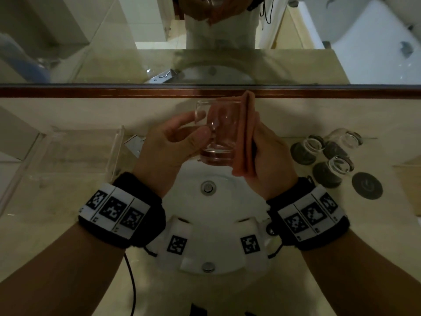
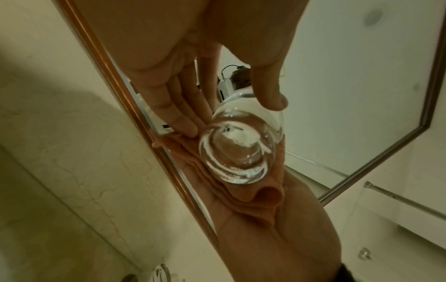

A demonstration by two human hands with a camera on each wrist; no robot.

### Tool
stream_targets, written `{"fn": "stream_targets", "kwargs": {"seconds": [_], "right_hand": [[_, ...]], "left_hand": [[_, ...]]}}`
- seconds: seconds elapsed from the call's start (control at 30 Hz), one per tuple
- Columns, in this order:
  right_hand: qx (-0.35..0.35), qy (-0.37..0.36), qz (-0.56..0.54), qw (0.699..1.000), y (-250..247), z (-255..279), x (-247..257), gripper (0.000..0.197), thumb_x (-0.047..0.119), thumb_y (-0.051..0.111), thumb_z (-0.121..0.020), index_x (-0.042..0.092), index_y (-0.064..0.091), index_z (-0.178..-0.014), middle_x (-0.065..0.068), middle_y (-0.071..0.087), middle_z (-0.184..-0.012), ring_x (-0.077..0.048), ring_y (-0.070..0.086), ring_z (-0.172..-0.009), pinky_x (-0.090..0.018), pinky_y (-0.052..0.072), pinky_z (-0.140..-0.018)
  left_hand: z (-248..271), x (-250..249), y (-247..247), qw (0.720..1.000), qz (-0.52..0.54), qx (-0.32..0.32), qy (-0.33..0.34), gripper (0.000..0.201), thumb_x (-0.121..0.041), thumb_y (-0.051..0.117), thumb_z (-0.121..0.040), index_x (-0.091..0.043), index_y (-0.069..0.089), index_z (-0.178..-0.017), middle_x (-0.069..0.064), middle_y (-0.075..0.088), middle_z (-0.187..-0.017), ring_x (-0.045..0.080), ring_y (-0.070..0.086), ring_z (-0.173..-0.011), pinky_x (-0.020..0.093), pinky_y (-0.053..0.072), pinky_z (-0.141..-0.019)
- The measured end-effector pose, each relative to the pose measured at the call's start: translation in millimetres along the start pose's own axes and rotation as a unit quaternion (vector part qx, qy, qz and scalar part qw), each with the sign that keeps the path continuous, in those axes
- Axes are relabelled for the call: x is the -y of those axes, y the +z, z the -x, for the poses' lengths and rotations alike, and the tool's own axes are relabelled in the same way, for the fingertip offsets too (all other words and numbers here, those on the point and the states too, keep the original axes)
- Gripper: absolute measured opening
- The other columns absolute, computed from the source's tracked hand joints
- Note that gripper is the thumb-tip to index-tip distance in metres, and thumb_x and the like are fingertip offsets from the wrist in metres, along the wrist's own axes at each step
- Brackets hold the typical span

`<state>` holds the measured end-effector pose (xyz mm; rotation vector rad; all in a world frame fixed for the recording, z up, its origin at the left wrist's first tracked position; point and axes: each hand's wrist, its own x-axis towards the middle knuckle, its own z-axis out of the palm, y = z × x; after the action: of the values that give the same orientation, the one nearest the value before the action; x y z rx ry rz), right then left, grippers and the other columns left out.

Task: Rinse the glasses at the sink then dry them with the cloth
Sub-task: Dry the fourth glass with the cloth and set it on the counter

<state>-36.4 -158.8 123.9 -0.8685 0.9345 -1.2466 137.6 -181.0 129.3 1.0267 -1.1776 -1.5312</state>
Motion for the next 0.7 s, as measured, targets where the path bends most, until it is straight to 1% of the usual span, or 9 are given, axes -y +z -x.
{"fn": "stream_targets", "kwargs": {"seconds": [0.07, 0.13, 0.2, 0.3, 0.4, 0.47, 0.53, 0.6, 0.7], "right_hand": [[-0.004, -0.012, 0.039, 0.999, 3, -2, 1, 0.053, 0.038, 0.027, -0.104, 0.004, 0.050, -0.137, -0.024, 0.061, -0.131, -0.037, 0.062, -0.119, -0.056, 0.048, -0.104], [-0.029, -0.036, 0.101, 0.994, 6, -3, -1, 0.051, 0.041, 0.031, -0.100, 0.008, 0.051, -0.133, -0.021, 0.063, -0.125, -0.034, 0.066, -0.112, -0.053, 0.053, -0.099], [-0.041, -0.053, 0.140, 0.988, 10, -2, -4, 0.052, 0.042, 0.037, -0.097, 0.011, 0.047, -0.137, -0.013, 0.062, -0.122, -0.025, 0.069, -0.105, -0.044, 0.060, -0.088], [-0.029, -0.042, 0.126, 0.991, 15, 1, -6, 0.055, 0.042, 0.042, -0.093, 0.016, 0.041, -0.141, -0.005, 0.059, -0.124, -0.013, 0.069, -0.097, -0.034, 0.059, -0.078], [-0.029, -0.025, 0.095, 0.995, 16, 1, -3, 0.054, 0.042, 0.039, -0.095, 0.013, 0.042, -0.141, -0.012, 0.059, -0.126, -0.023, 0.068, -0.106, -0.042, 0.059, -0.085], [-0.022, -0.007, 0.022, 0.999, 14, 2, 0, 0.049, 0.039, 0.031, -0.103, 0.008, 0.048, -0.138, -0.020, 0.062, -0.127, -0.036, 0.064, -0.115, -0.052, 0.055, -0.096], [-0.011, 0.013, -0.044, 0.999, 12, 3, 3, 0.051, 0.034, 0.026, -0.107, 0.004, 0.048, -0.141, -0.024, 0.061, -0.132, -0.041, 0.060, -0.122, -0.057, 0.050, -0.102], [-0.004, 0.013, -0.059, 0.998, 11, 1, 3, 0.053, 0.035, 0.029, -0.106, 0.002, 0.044, -0.144, -0.027, 0.056, -0.137, -0.043, 0.057, -0.125, -0.062, 0.045, -0.105], [-0.032, -0.012, -0.008, 0.999, 14, -1, 2, 0.054, 0.036, 0.040, -0.099, 0.004, 0.044, -0.142, -0.028, 0.055, -0.135, -0.045, 0.057, -0.123, -0.063, 0.044, -0.105]], "left_hand": [[-3, 0, 0, 1.000, 0.007, -0.011, -0.007, 0.036, -0.025, 0.074, -0.079, -0.013, 0.059, -0.111, 0.007, 0.078, -0.099, 0.024, 0.073, -0.093, 0.038, 0.059, -0.082], [-3, -1, 2, 1.000, 0.000, -0.013, -0.009, 0.033, -0.026, 0.075, -0.081, -0.012, 0.058, -0.106, 0.007, 0.075, -0.101, 0.023, 0.071, -0.090, 0.041, 0.058, -0.082], [-3, 0, 4, 0.999, -0.036, -0.028, 0.003, 0.038, -0.034, 0.077, -0.076, -0.014, 0.060, -0.103, 0.006, 0.068, -0.101, 0.022, 0.070, -0.085, 0.045, 0.059, -0.079], [-2, 0, 2, 0.996, -0.077, -0.031, 0.016, 0.045, -0.042, 0.077, -0.073, -0.015, 0.059, -0.103, 0.011, 0.063, -0.104, 0.024, 0.070, -0.082, 0.047, 0.060, -0.072], [-3, -2, -3, 0.999, -0.041, -0.011, -0.002, 0.044, -0.039, 0.078, -0.073, -0.012, 0.062, -0.104, 0.013, 0.064, -0.102, 0.030, 0.066, -0.087, 0.051, 0.058, -0.076], [-2, -4, -5, 1.000, 0.001, 0.012, -0.018, 0.046, -0.039, 0.081, -0.075, -0.008, 0.065, -0.106, 0.009, 0.069, -0.098, 0.026, 0.068, -0.087, 0.042, 0.059, -0.076], [-2, -4, -6, 0.998, 0.036, 0.035, -0.030, 0.053, -0.045, 0.080, -0.077, -0.004, 0.068, -0.108, 0.015, 0.068, -0.102, 0.027, 0.067, -0.092, 0.037, 0.058, -0.081], [-1, -7, -4, 0.998, 0.042, 0.031, -0.032, 0.038, -0.041, 0.069, -0.087, -0.007, 0.070, -0.105, 0.017, 0.068, -0.103, 0.030, 0.065, -0.095, 0.037, 0.057, -0.083], [-3, -8, 2, 0.999, 0.018, -0.011, -0.026, 0.030, -0.037, 0.058, -0.092, -0.014, 0.065, -0.109, 0.008, 0.074, -0.096, 0.022, 0.070, -0.086, 0.030, 0.058, -0.069]]}}
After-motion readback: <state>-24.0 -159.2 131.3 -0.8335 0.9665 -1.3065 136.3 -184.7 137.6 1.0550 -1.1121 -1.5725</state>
